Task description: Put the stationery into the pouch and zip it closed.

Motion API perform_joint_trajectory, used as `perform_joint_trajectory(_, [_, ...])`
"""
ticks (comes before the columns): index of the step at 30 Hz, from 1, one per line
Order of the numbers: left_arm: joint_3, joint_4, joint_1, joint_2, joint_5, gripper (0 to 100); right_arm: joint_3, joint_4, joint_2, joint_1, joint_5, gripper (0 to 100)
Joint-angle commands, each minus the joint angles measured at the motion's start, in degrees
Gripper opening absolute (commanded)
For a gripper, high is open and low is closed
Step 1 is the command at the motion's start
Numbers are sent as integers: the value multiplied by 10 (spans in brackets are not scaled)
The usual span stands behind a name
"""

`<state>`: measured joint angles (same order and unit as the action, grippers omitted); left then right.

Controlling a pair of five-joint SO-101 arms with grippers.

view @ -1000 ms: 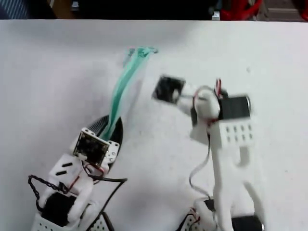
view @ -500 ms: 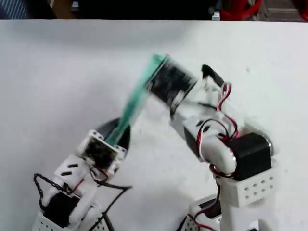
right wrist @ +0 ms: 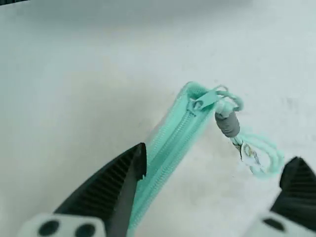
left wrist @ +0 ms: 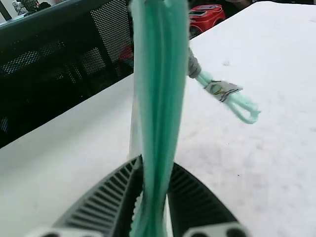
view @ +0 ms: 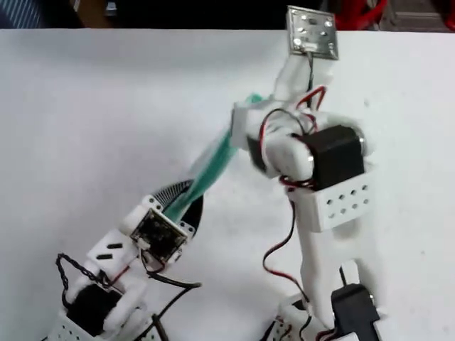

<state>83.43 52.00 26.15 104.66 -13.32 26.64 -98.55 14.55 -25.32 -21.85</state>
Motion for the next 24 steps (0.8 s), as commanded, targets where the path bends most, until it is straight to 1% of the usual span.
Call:
perform_joint_trajectory(1, [16, 3, 4, -1, -5, 23, 20, 16, -4, -29, -15, 430])
perform_joint_trajectory(3, [16, 3, 4, -1, -6, 23, 20, 50, -4, -28, -24, 430])
perform_joint_trajectory(5, [15, 3, 3, -1, -6, 23, 18, 63, -5, -31, -55, 430])
perform_joint_trajectory(11, [17, -5, 3, -1, -6, 23, 14, 23, -81, -40, -63, 430])
perform_joint_trajectory(15, [19, -10, 4, -1, -6, 23, 14, 35, -139, -23, -62, 422])
perform_joint_trajectory(16, [19, -10, 4, -1, -6, 23, 14, 36, -155, -23, -62, 395])
perform_joint_trajectory(17, [19, -10, 4, -1, -6, 23, 14, 36, -170, -24, -61, 344])
perform_joint_trajectory(18, [19, -10, 4, -1, -6, 24, 14, 36, -182, -25, -54, 271])
perform_joint_trajectory(20, [16, -11, 3, -1, -6, 25, 18, 37, -198, -22, -32, 77])
perform_joint_trajectory(21, [16, -14, 3, -1, -6, 35, 29, 37, -203, -18, -4, 0])
perform_joint_trajectory(23, [17, -20, 3, -1, -1, 99, 49, 27, -201, -12, 46, 57])
perform_joint_trajectory(24, [18, -18, 2, -1, 1, 140, 60, 18, -200, -8, 53, 49])
